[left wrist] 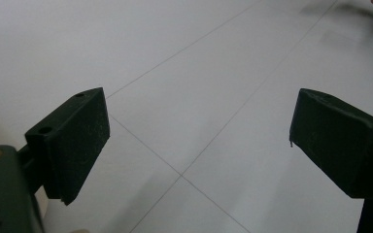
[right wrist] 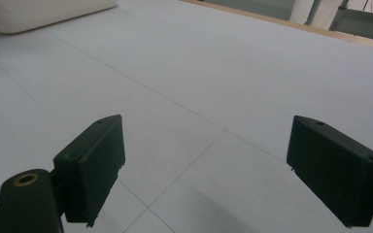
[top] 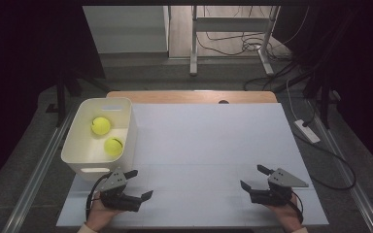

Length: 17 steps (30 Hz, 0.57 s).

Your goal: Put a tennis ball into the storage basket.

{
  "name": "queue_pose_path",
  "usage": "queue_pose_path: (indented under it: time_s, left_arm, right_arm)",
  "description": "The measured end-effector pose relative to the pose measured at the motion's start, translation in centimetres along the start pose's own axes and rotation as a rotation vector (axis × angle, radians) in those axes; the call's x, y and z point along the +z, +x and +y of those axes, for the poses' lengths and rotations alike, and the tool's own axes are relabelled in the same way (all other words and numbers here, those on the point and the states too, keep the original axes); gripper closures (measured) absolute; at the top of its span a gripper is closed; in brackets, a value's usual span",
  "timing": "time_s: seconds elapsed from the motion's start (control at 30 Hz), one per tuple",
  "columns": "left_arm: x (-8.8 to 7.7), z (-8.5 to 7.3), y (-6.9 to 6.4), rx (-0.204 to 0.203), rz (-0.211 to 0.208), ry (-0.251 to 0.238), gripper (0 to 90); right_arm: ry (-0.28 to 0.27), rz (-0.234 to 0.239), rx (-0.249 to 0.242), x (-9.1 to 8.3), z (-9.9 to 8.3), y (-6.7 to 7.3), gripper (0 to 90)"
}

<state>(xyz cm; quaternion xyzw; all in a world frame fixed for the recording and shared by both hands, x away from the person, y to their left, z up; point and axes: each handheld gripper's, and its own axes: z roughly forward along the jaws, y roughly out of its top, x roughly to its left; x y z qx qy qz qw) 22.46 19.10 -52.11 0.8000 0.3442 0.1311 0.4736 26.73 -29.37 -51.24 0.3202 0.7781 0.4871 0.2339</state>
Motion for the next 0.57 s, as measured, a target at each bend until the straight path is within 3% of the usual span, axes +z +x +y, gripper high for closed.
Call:
queue_pose_path:
  time_s: [0.57]
  left_arm:
    - [-0.11, 0.16, 0.0, 0.004, 0.006, -0.009, 8.0]
  right_arm:
    - [0.003, 0.011, -0.001, -0.01, -0.06, 0.02, 13.9]
